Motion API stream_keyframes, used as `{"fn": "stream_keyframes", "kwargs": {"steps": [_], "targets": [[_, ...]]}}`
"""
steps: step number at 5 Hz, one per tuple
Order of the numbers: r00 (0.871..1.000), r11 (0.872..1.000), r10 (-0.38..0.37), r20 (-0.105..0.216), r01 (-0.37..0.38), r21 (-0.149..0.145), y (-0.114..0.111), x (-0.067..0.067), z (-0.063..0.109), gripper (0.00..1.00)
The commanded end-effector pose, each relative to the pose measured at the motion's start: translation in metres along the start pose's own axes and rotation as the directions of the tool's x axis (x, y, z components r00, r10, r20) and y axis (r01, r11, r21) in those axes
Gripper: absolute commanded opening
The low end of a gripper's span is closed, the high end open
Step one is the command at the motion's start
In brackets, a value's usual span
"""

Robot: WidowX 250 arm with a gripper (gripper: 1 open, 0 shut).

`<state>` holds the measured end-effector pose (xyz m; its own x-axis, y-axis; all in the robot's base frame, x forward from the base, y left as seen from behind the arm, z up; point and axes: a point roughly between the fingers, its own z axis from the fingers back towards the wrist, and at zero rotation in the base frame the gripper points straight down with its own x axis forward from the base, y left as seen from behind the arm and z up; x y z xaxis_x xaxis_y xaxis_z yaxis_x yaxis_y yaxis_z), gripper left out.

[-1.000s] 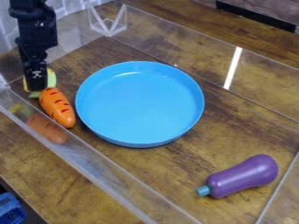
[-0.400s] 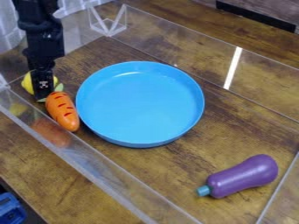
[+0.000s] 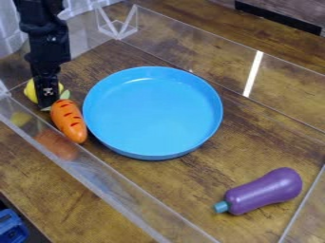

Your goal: Put the lemon on the blue tray

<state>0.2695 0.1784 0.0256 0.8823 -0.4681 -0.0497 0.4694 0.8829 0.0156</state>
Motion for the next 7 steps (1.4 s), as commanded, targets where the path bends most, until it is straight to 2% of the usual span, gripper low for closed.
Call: {"fn": "stream_keyframes", "kwargs": {"steps": [1,2,4,5,6,7], "targets": [[1.000,0.999,0.000,0.032,-0.002,0.043,0.009,0.009,0.021,0.00],[0.999,0.999,-0.002,0.035,0.001,0.043,0.009,0.014,0.030,0.00],[0.999,0.998,-0.017,0.040,0.014,0.063,0.007,0.031,0.059,0.00],[0.999,0.996,-0.018,0.042,0.015,0.083,0.004,0.043,0.085,0.00],[0.999,0.994,0.019,0.042,-0.023,0.103,0.003,0.053,0.115,0.00],[0.998,0.995,0.012,0.054,-0.017,0.095,0.006,0.059,0.109,0.00]]}}
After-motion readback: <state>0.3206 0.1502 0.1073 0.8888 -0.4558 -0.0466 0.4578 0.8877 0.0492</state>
